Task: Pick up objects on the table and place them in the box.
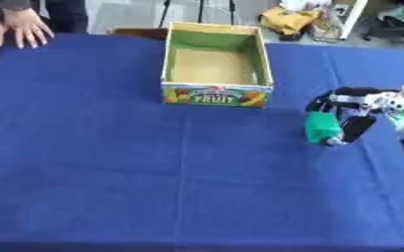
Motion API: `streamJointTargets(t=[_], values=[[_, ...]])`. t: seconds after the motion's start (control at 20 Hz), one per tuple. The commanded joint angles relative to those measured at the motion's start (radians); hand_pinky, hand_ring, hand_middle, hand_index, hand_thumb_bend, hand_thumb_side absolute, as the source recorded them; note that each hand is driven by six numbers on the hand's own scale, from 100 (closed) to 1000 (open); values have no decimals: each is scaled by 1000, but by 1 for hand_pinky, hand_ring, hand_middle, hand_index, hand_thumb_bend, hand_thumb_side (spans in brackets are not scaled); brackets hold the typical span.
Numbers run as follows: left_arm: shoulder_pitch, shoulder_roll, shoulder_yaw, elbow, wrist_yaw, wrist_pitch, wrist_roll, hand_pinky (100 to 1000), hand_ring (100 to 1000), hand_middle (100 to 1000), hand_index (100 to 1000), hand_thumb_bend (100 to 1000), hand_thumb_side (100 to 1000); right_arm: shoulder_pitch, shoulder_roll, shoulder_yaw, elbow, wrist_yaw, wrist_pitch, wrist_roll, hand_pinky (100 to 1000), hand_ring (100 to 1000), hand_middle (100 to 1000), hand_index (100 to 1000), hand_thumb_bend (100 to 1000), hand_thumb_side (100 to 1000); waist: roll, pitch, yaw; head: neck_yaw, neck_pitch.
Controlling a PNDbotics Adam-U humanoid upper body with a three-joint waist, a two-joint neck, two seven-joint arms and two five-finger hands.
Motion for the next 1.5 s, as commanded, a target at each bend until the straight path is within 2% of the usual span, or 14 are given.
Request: streamJointTargets(t=[0.05, 0.15, 0.25, 0.35, 0.4, 0.7, 0.8, 0.95, 1.1, 1.3, 1.5], values=[[-12, 16, 6, -16, 3, -4, -1, 663, 832, 719, 767, 626, 705, -9, -21, -4, 1, 7, -4, 0, 581, 700, 718, 878, 406, 152, 3, -12, 1, -4, -8], [-12, 16, 6, -16, 3, -4, -1, 663, 832, 719, 767, 625, 705, -8, -16, -4, 3, 8, -3, 1, 539, 647, 673, 850, 311, 100, 4, -11, 1, -4, -8], [-13, 16, 6, -16, 3, -4, -1, 663, 832, 719, 766, 626, 705, -7, -13, -3, 4, 11, 0, -2, 489, 594, 622, 808, 184, 100, 5, -11, 0, -4, -9], [-13, 16, 6, -16, 4, -4, -1, 663, 832, 719, 766, 625, 705, -6, -10, -3, 3, 15, 4, -9, 421, 525, 575, 757, 100, 100, 5, -11, 0, -4, -10], [-13, 16, 6, -16, 4, -4, -1, 663, 832, 719, 766, 626, 705, -2, -11, -3, 0, 16, 6, -15, 404, 508, 557, 737, 100, 100, 5, -11, 0, -4, -10], [-13, 16, 7, -16, 4, -4, -1, 663, 831, 719, 766, 626, 705, 24, -31, -5, -38, 7, 23, -52, 156, 297, 376, 557, 100, 100, 3, -12, -2, -3, -11], [-13, 16, 7, -15, 3, -4, -1, 663, 831, 719, 766, 626, 705, 27, -38, -7, -58, -5, 33, -67, 104, 240, 336, 523, 100, 100, 1, -13, -3, -3, -10], [-13, 17, 7, -15, 3, -4, -1, 663, 831, 719, 766, 627, 704, 29, -48, -12, -93, -22, 49, -84, 100, 197, 308, 506, 100, 100, 0, -15, -3, -3, -9], [-11, 19, 8, -15, 3, -4, 0, 663, 830, 719, 766, 627, 704, 21, -69, -34, -153, -58, 69, -108, 113, 207, 309, 509, 100, 100, -1, -19, -5, 0, -9], [-8, 21, 5, -14, 2, -3, -2, 663, 830, 719, 766, 627, 703, -27, -97, -57, -210, -78, 98, -122, 119, 208, 307, 506, 100, 100, -7, -27, -1, -3, -6], [-5, 25, 2, -13, 1, -2, -5, 663, 830, 719, 766, 627, 703, -97, -98, -72, -209, -65, 118, -124, 121, 209, 310, 508, 100, 100, -12, -33, 11, -6, -3]])
